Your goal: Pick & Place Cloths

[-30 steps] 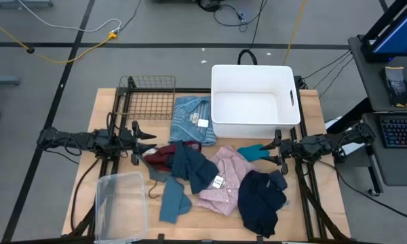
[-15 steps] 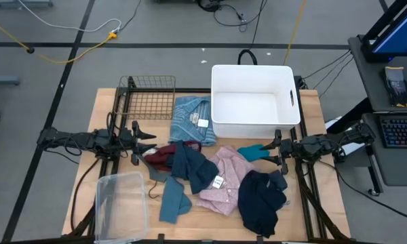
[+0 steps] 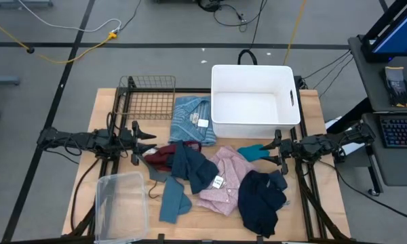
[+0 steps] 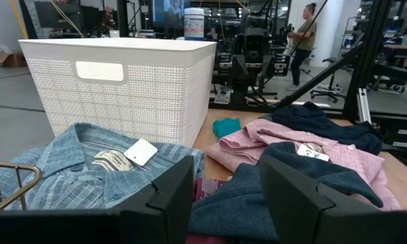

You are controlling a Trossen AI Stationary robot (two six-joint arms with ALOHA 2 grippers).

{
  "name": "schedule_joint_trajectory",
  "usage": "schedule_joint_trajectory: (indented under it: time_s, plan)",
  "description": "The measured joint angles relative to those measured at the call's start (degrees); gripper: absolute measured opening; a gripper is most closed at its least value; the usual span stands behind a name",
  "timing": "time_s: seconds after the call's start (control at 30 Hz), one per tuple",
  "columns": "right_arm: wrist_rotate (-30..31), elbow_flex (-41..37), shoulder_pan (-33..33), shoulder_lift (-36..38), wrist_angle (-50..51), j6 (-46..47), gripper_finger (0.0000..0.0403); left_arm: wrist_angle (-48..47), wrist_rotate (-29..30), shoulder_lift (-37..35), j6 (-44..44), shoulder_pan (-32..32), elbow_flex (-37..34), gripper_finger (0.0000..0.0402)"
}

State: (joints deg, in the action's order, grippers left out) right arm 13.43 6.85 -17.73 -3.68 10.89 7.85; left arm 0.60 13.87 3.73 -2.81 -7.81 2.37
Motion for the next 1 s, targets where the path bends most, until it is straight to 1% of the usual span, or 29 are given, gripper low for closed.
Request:
schedule_joint_trajectory:
  time_s: [0.1, 0.3, 0.43, 0.53, 0.6, 0.67, 0.7, 0.8, 0.87, 1.0]
  plan:
    - [0.0, 0.0, 0.0, 0.0, 0.0, 0.0, 0.0160, 0.0, 0.0, 0.0, 0.1, 0.0, 0.0, 0.0170]
    - [0.2, 0.0, 0.0, 0.0, -0.5, -1.3, 0.0160, 0.7, 0.2, 0.0, 3.9, 0.0, 0.0, 0.0170]
    - [-0.2, 0.0, 0.0, 0.0, -5.6, -4.1, 0.0160, 6.1, 0.1, 0.0, 3.1, 0.0, 0.0, 0.0170]
    - [0.0, -0.4, 0.0, 0.0, -10.1, -3.6, 0.0160, 14.2, 0.1, 0.0, -1.5, 0.0, 0.0, 0.0170]
    - [0.0, -0.5, 0.0, -0.1, -12.7, -2.1, 0.0160, 20.5, 0.8, 0.0, -7.2, 0.0, 0.0, 0.0170]
    - [0.0, -0.4, 0.0, 0.0, -15.0, 1.8, 0.0160, 25.8, 3.8, 0.0, -12.4, 0.0, 0.0, 0.0170]
    - [-0.1, -0.4, 0.0, 0.0, -15.6, 4.5, 0.0160, 27.4, 5.5, 0.0, -13.5, 0.0, 0.0, 0.0170]
    - [0.1, -0.4, 0.0, -0.2, -16.4, 10.9, 0.0160, 30.2, 9.0, 0.0, -12.3, 0.0, 0.0, 0.0170]
    - [0.0, -0.4, 0.0, -0.2, -16.4, 11.4, 0.0160, 30.4, 10.2, 0.0, -11.2, 0.0, 0.0, 0.0170]
    - [0.0, -0.3, 0.0, -0.2, -16.6, 11.1, 0.0160, 30.4, 9.9, 0.0, -11.3, 0.0, 0.0, 0.0170]
